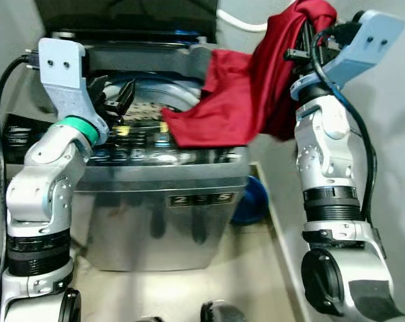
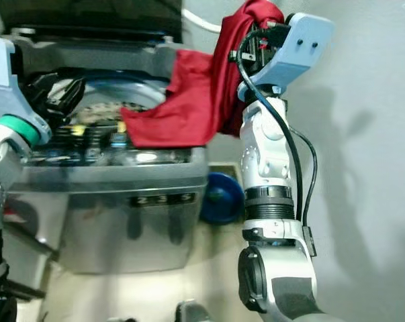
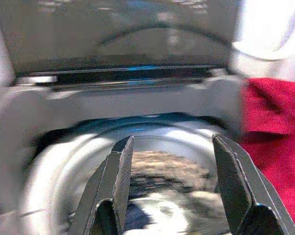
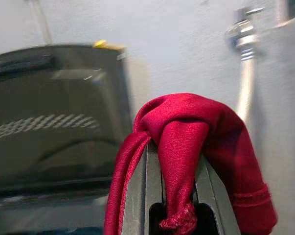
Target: Clothes washing
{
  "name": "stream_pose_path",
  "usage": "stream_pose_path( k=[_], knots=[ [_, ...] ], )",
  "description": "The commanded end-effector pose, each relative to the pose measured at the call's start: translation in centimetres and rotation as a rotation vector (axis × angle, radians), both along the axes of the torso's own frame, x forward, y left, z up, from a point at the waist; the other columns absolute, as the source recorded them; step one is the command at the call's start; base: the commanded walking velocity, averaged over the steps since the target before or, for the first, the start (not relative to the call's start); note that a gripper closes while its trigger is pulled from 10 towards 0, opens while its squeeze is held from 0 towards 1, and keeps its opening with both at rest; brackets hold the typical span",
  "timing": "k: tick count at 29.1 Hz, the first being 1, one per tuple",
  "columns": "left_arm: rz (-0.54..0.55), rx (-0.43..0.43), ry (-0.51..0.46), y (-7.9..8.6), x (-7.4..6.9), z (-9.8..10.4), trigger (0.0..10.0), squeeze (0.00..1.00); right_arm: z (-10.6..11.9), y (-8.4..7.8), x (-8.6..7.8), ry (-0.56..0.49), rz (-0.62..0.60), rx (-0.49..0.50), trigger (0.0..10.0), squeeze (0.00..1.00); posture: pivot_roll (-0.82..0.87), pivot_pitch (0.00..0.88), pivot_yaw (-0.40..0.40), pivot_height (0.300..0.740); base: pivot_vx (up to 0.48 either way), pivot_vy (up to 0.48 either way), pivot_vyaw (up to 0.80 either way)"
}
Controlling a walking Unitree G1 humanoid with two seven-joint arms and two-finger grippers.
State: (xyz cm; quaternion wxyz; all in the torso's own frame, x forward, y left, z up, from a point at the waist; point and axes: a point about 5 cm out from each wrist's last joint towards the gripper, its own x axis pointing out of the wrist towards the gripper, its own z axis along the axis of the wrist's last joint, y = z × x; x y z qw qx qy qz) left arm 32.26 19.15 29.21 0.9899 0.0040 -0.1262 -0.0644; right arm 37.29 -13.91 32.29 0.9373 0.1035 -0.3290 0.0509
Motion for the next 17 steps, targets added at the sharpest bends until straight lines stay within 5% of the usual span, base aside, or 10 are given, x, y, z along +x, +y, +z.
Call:
stream_pose_path(
  k=[1, 17],
  knots=[
    [0.004, 0.017, 0.020, -0.08, 0.13, -0.59, 10.0, 0.00, 0.13, -0.07, -0.12, -0.010, -0.006, -0.005, 10.0, 0.00, 0.09, 0.116, -0.002, 0.740, 0.000, 0.000, 0.00],
    [0.002, 0.021, 0.024, -0.32, 0.28, -0.61, 10.0, 0.00, 0.07, 0.22, -0.26, -0.022, -0.003, -0.040, 10.0, 0.00, 0.09, 0.120, 0.000, 0.740, 0.000, 0.000, 0.00]
  ],
)
